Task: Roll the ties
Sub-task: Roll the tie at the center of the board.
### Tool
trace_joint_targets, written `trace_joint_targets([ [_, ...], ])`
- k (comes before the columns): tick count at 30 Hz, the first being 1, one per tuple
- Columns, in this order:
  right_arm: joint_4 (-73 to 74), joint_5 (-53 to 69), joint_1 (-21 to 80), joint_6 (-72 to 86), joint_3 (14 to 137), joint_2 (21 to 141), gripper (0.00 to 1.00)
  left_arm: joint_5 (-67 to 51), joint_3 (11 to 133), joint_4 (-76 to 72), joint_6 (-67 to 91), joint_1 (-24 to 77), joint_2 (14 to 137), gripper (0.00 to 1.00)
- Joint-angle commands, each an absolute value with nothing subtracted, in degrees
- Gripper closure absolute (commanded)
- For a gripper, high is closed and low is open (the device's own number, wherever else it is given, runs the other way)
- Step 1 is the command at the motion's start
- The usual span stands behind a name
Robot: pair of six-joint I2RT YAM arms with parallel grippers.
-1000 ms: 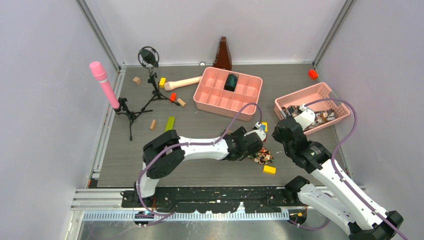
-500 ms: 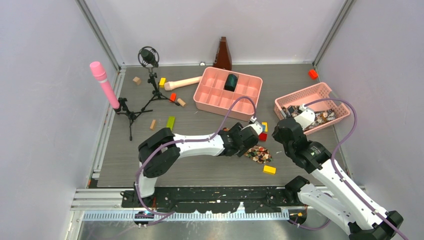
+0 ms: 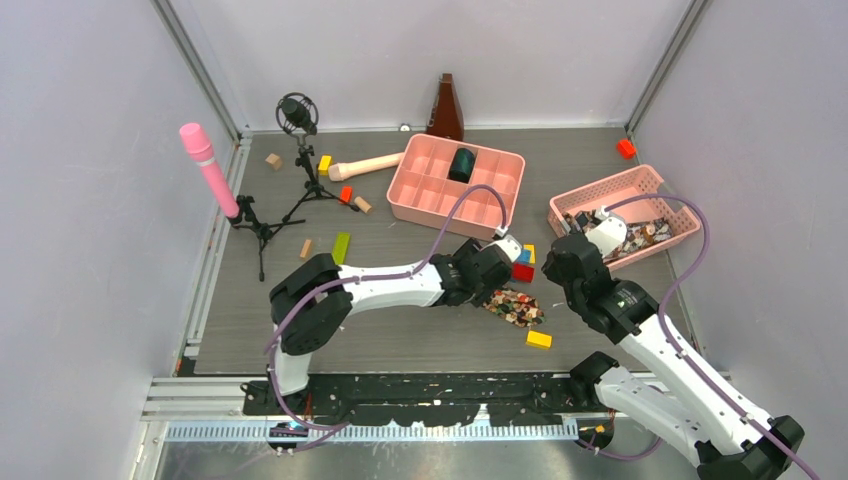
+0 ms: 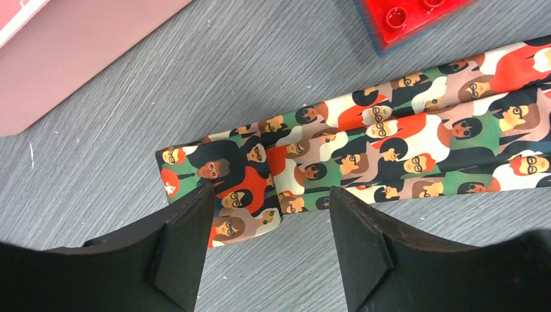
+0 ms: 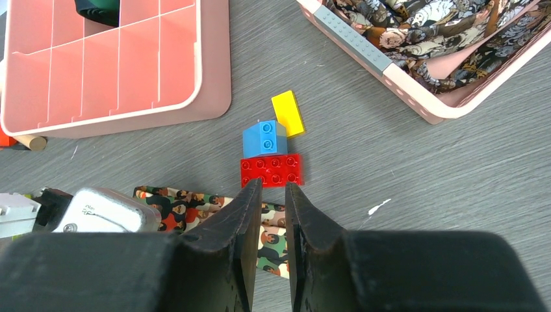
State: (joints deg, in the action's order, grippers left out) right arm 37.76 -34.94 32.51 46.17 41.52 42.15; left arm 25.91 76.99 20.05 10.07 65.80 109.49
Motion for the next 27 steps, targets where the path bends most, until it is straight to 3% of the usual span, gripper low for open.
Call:
trace_joint_targets([
  [1, 35.5, -36.0, 32.3, 45.4, 43.3, 42.3, 0.74, 26.8, 77.5, 19.4, 9.5, 65.6, 105.6, 0.33],
  [10, 33.3, -34.5, 32.3, 45.2, 43.0, 44.0, 0.74, 24.5, 77.0, 18.5, 8.8, 65.0, 99.9, 0.32],
  [14, 30.3, -30.5, 32.3, 44.9, 43.3, 48.0, 0.73, 19.7, 72.2, 15.0, 10.4, 59.4, 92.7, 0.29],
  [22, 16.8, -7.7, 32.3, 45.0, 44.6, 62.6, 0.74, 0.6, 59.5, 4.6, 21.2, 41.1, 85.0, 0.22],
  [27, 8.5, 2.5, 32.3, 49.0, 45.4, 73.9, 0.77, -8.2, 55.2, -1.1, 26.2, 36.3, 85.4, 0.20],
])
